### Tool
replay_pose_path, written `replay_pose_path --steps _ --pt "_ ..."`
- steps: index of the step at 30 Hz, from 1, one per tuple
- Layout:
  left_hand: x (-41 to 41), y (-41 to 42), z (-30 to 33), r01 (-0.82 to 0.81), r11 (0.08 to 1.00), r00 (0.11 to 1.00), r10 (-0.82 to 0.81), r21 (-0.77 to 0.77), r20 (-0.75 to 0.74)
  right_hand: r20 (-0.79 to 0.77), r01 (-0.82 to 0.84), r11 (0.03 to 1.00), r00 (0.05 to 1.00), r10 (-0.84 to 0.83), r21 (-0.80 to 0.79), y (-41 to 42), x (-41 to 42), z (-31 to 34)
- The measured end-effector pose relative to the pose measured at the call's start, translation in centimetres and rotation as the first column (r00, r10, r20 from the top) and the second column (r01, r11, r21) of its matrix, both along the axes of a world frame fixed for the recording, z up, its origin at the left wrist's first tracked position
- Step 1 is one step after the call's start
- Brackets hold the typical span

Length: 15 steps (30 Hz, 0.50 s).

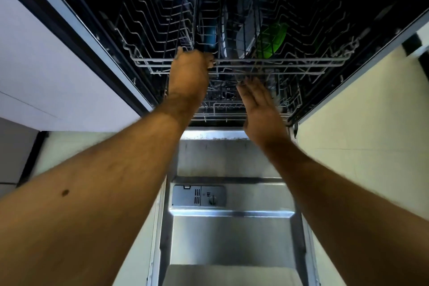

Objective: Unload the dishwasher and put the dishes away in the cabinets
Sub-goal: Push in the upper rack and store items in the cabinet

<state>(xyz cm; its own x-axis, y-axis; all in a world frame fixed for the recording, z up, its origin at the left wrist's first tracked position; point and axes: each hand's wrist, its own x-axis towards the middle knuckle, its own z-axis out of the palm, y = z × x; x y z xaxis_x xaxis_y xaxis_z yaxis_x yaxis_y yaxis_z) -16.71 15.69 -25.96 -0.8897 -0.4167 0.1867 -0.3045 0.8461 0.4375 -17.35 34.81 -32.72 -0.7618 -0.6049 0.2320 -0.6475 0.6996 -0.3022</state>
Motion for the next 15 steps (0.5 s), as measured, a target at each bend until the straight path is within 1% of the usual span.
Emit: replay_pose_path --steps 1,2,4,6,8,12,15 --pt "0.5 0.1 -0.4 0.037 0.999 0.998 -0.037 -0.001 -0.047 0.067 0.040 0.999 0.997 -0.042 0.025 0.5 0.2 -0.5" --pt "1.2 0.3 -0.9 0.089 0.995 0.990 -0.092 -0.034 -0.107 0.133 0.073 0.996 0.988 -0.079 0.050 0.8 0.0 -1.1" --pt "3.4 0.9 -2.7 0.193 0.970 0.957 -0.220 -0.151 -0.191 0.240 0.133 0.986 0.959 -0.153 0.101 1.4 -0.5 -2.5" --pt "5.3 1.5 -5.3 0.256 0.940 0.932 -0.302 -0.224 -0.201 0.300 0.159 0.978 0.934 -0.195 0.138 1.5 -1.3 -3.9" --pt "5.9 2.1 -7.9 0.274 0.942 0.943 -0.302 -0.192 -0.136 0.333 0.152 0.973 0.921 -0.204 0.174 1.0 -2.2 -5.3" --pt "4.2 2.9 -11.7 0.218 0.976 0.975 -0.219 0.024 0.028 0.374 0.132 0.965 0.903 -0.211 0.227 -1.2 -3.9 -8.2" --pt "2.1 3.4 -14.6 0.184 0.976 0.964 -0.203 0.117 0.171 0.380 0.088 0.946 0.901 -0.209 0.312 -2.7 -5.1 -10.5"
